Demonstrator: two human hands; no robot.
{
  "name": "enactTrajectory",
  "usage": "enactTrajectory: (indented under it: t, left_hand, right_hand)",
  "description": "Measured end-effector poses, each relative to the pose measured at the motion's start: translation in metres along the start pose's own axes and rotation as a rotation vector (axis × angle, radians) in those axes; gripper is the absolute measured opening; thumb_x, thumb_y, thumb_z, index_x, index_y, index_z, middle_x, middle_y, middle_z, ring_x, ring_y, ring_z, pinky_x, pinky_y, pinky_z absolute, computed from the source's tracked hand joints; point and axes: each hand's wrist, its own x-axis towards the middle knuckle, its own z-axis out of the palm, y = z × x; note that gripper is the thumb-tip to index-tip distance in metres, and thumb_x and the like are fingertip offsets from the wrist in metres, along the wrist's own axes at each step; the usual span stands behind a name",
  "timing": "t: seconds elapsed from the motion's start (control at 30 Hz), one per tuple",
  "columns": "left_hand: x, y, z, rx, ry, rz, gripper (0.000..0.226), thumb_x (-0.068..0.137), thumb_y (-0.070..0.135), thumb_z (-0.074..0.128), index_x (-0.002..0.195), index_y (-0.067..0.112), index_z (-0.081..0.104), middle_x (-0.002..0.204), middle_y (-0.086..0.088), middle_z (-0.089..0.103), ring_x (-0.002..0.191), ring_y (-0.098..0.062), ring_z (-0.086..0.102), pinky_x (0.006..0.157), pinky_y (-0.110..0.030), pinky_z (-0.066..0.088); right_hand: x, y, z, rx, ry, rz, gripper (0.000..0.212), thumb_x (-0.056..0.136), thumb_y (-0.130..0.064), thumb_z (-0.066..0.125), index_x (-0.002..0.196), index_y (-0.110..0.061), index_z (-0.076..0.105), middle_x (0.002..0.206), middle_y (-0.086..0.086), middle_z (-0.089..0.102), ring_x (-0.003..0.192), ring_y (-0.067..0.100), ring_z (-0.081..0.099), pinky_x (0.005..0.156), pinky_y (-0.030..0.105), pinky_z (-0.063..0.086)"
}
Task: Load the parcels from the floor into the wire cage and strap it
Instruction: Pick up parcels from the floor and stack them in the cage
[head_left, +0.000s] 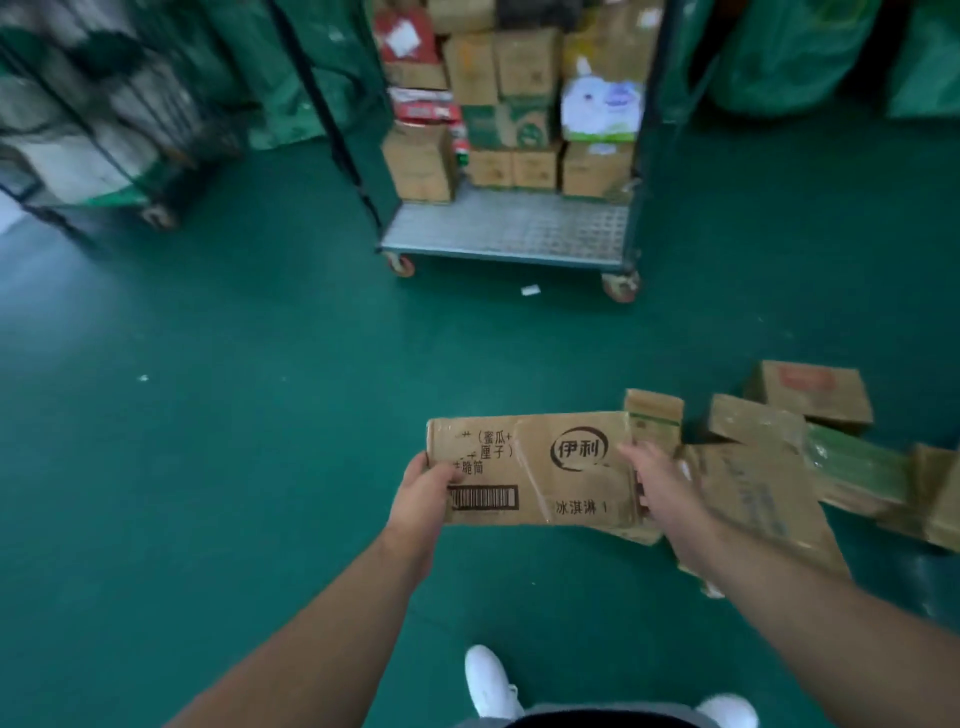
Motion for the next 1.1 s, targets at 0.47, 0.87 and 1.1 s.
enactTrajectory:
  t: [0.47,0.87,1.1]
  left_hand:
    - [0.097,0.086,-0.141,-0.174,0.034,0.017,0.025,0.096,0.017,0.052,0.114,0.033,0.061,0.107,0.001,0.075,0.1,-0.025,0.068,0.099,-0.048,0.049]
    - [0.256,0.239,-0.117,-0.053,0.053,0.106,0.03,0.096,0.014,0.058,0.106,0.042,0.058,0.105,0.012,0.075,0.101,-0.017,0.07,0.083,-0.037,0.054]
    - [0.331,0.305,-0.135,-0.051,0.127,0.074,0.044,0.094,0.016,0.058,0.132,0.037,0.052,0.112,0.007,0.073,0.098,-0.019,0.071,0.069,-0.034,0.051]
  right_hand:
    - [0.063,-0.108,0.167,0.021,-0.035,-0.043,0.031,0.104,-0.044,0.049,0.132,-0.03,0.053,0.111,0.004,0.071,0.094,0.024,0.069,0.076,0.041,0.058]
    - [0.242,-0.246,0.163,0.017,-0.199,0.066,0.066,0.101,-0.061,0.046,0.151,-0.066,0.003,0.139,-0.016,0.04,0.125,0.029,0.049,0.084,0.069,0.055]
    - [0.325,-0.32,0.185,0.061,-0.307,0.164,0.026,0.106,-0.05,0.044,0.132,-0.053,0.044,0.133,0.009,0.051,0.117,0.044,0.056,0.079,0.076,0.052]
